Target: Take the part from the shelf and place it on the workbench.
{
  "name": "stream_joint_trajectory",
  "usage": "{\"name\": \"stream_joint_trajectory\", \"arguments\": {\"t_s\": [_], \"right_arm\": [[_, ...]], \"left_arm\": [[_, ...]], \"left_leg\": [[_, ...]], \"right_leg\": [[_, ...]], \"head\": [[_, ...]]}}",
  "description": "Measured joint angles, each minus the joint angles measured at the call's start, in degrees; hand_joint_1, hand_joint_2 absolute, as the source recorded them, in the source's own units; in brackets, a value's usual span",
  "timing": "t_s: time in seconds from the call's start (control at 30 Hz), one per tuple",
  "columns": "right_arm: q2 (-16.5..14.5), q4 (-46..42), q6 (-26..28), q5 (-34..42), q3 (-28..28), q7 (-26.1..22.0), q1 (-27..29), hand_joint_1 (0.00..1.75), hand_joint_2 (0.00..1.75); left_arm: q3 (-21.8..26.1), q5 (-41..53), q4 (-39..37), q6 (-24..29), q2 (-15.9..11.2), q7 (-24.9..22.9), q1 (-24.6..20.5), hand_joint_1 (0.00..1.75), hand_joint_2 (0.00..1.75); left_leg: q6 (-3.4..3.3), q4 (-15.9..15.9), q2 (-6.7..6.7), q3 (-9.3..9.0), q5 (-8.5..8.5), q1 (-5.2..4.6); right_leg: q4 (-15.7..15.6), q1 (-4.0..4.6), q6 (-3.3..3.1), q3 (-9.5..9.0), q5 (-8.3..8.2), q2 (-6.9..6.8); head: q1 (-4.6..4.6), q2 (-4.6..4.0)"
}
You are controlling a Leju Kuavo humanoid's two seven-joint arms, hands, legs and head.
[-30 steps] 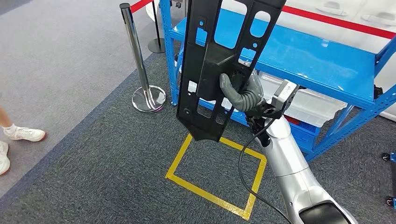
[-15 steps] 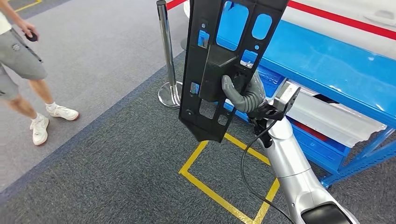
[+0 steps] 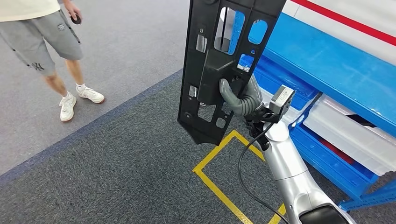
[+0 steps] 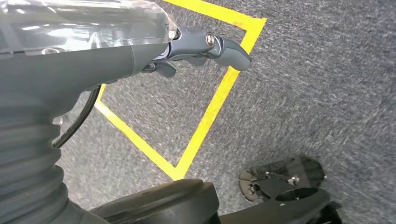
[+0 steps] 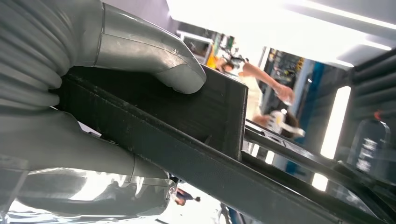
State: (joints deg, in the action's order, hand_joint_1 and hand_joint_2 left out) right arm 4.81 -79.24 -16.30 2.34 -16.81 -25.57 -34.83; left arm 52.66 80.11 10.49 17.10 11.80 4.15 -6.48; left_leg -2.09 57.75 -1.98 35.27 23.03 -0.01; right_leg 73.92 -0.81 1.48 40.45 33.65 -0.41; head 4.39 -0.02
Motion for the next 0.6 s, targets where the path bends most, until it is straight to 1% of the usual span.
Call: {"name": "stream_joint_trajectory", "arguments": {"t_s": [0.03, 0.07, 0.1, 0.13, 0.17, 0.2, 0.23, 0.27, 0.3, 0.33, 0.37, 0.4, 0.43, 0.47, 0.5, 0.53, 0.57, 0.6], "right_arm": [[0.0, 0.2, 0.1, -0.1, 0.0, 0.0, 0.2, 1.75, 1.75], [0.0, 0.3, 0.1, -0.1, 0.0, 0.0, 0.3, 1.75, 1.75], [0.0, 0.4, 0.2, -0.1, 0.0, 0.0, 0.3, 1.75, 1.75], [0.0, 0.4, 0.2, -0.1, 0.0, 0.0, 0.2, 1.75, 1.75], [0.0, 0.4, 0.3, -0.1, 0.0, 0.0, 0.2, 1.75, 1.75], [-0.1, 0.4, 0.3, -0.1, 0.0, -0.1, 0.1, 1.75, 1.75], [-0.2, 0.5, 0.2, -0.1, 0.0, -0.1, 0.1, 1.75, 1.75], [-0.3, 0.5, 0.2, -0.1, 0.0, -0.1, 0.0, 1.75, 1.75], [-0.4, 0.5, 0.2, -0.2, 0.0, -0.1, -0.1, 1.75, 1.75], [-0.5, 0.5, 0.2, -0.2, 0.0, -0.2, -0.2, 1.75, 1.75], [-0.5, 0.4, 0.1, -0.2, 0.0, -0.3, -0.3, 1.75, 1.75], [-0.6, 0.4, 0.1, -0.2, 0.0, -0.3, -0.3, 1.75, 1.75], [-0.6, 0.4, 0.0, -0.2, 0.0, -0.4, -0.2, 1.75, 1.75], [-0.6, 0.5, 0.0, -0.2, 0.0, -0.4, 0.0, 1.75, 1.75], [-0.6, 0.5, 0.0, -0.2, 0.0, -0.4, 0.3, 1.75, 1.75], [-0.6, 0.5, 0.0, -0.2, 0.0, -0.4, 0.5, 1.75, 1.75], [-0.6, 0.5, 0.2, -0.2, 0.0, -0.4, 0.6, 1.75, 1.75], [-0.6, 0.6, 0.3, -0.2, 0.0, -0.4, 0.7, 1.75, 1.75]], "left_arm": [[0.0, 0.1, 0.0, 0.0, 0.0, 0.0, 0.0, 0.0, 1.75], [0.0, 0.1, 0.0, 0.0, 0.1, 0.0, 0.0, 0.0, 1.75], [0.0, 0.2, 0.0, 0.0, 0.1, 0.0, -0.1, 0.0, 1.75], [0.0, 0.2, 0.0, 0.0, 0.2, 0.0, -0.2, 0.0, 1.75], [0.0, 0.2, 0.0, 0.0, 0.2, 0.0, -0.3, 0.0, 1.75], [0.0, 0.2, 0.0, 0.1, 0.2, 0.0, -0.3, 0.0, 1.75], [0.0, 0.1, 0.0, 0.3, 0.2, 0.0, -0.3, 0.0, 1.75], [0.0, 0.0, 0.0, 0.5, 0.2, 0.1, -0.3, 0.0, 1.75], [0.0, -0.1, 0.0, 0.7, 0.2, 0.1, -0.3, 0.0, 1.75], [0.0, -0.1, 0.0, 1.0, 0.2, 0.1, -0.2, 0.0, 1.75], [0.0, 0.0, 0.0, 1.2, 0.2, 0.1, -0.2, 0.0, 1.75], [0.0, 0.2, 0.0, 1.3, 0.2, 0.1, -0.2, 0.0, 1.75], [0.0, 0.3, 0.0, 1.4, 0.2, 0.1, -0.3, 0.0, 1.75], [0.0, 0.5, 0.0, 1.4, 0.2, 0.1, -0.4, 0.0, 1.75], [0.0, 0.7, 0.0, 1.4, 0.2, 0.2, -0.4, 0.0, 1.75], [-0.1, 0.9, 0.0, 1.4, 0.2, 0.1, -0.4, 0.0, 1.75], [-0.1, 1.1, 0.0, 1.3, 0.2, 0.1, -0.2, 0.0, 1.75], [-0.2, 1.4, 0.0, 1.3, 0.2, -0.1, 0.0, 0.0, 1.75]], "left_leg": [[0.02, 0.2, -0.77, 0.05, 0.01, 0.05], [0.12, 0.4, -1.55, 0.09, 0.07, 0.11], [0.32, 0.8, -2.28, 0.2, 0.19, 0.18], [0.62, 1.2, -2.91, 0.44, 0.31, 0.16], [0.99, 1.4, -3.45, 0.72, 0.35, 0.15], [1.37, 1.6, -3.96, 1.04, 0.31, 0.16], [1.78, 1.6, -4.48, 1.3, 0.14, 0.22], [2.15, 1.4, -5.06, 1.47, -0.03, 0.33], [2.47, 1.6, -4.79, 1.65, 0.11, 0.34], [2.76, 2.5, -3.84, 2.08, 0.72, 0.33], [2.98, 4.5, -2.38, 2.98, 1.96, 0.27], [3.15, 7.6, -0.6, 4.32, 3.67, 0.25], [3.28, 11.5, 0.53, 5.99, 5.49, 0.28], [3.33, 14.9, 1.15, 7.45, 6.83, 0.32], [3.31, 16.9, 1.44, 8.16, 7.27, 0.33], [3.2, 16.7, 1.59, 7.85, 6.73, 0.33], [2.99, 14.3, 1.79, 6.38, 5.26, 0.29], [2.67, 10.3, 2.5, 4.19, 3.52, 0.15]], "right_leg": [[-0.8, -0.12, 0.05, -0.35, -1.13, 0.11], [-3.6, -0.3, 0.08, -1.66, -3.07, 0.43], [-7.3, -0.59, 0.13, -3.41, -4.88, 1.45], [-10.7, -0.82, 0.17, -4.99, -6.15, 2.67], [-13.0, -0.97, 0.14, -6.0, -6.81, 3.67], [-13.9, -0.98, 0.04, -6.38, -6.81, 4.32], [-14.1, -0.77, -0.19, -6.39, -6.78, 4.11], [-14.1, -0.74, -0.56, -6.36, -6.91, 3.5], [-14.4, -0.72, -0.97, -6.46, -7.04, 2.84], [-14.6, -0.72, -1.42, -6.58, -7.17, 2.16], [-14.8, -0.76, -1.79, -6.69, -7.27, 1.47], [-14.9, -0.58, -2.04, -6.78, -7.29, 0.76], [-14.9, -0.38, -2.22, -6.78, -7.26, 0.03], [-14.9, -0.17, -2.31, -6.78, -7.2, -0.77], [-14.9, -0.01, -2.39, -6.79, -7.14, -1.58], [-14.9, 0.13, -2.46, -6.83, -7.07, -2.35], [-14.9, 0.24, -2.48, -6.94, -6.98, -3.04], [-14.9, 0.33, -2.45, -7.1, -6.85, -3.66]], "head": [[0.0, 0.0], [0.0, 0.0], [-0.01, 0.0], [-0.01, 0.0], [-0.01, 0.0], [-0.01, 0.0], [0.0, 0.0], [0.0, 0.0], [0.0, 0.0], [0.01, 0.0], [0.02, 0.0], [0.02, 0.0], [0.02, 0.0], [0.02, 0.0], [0.02, 0.0], [0.02, 0.0], [0.02, 0.0], [0.02, 0.0]]}}
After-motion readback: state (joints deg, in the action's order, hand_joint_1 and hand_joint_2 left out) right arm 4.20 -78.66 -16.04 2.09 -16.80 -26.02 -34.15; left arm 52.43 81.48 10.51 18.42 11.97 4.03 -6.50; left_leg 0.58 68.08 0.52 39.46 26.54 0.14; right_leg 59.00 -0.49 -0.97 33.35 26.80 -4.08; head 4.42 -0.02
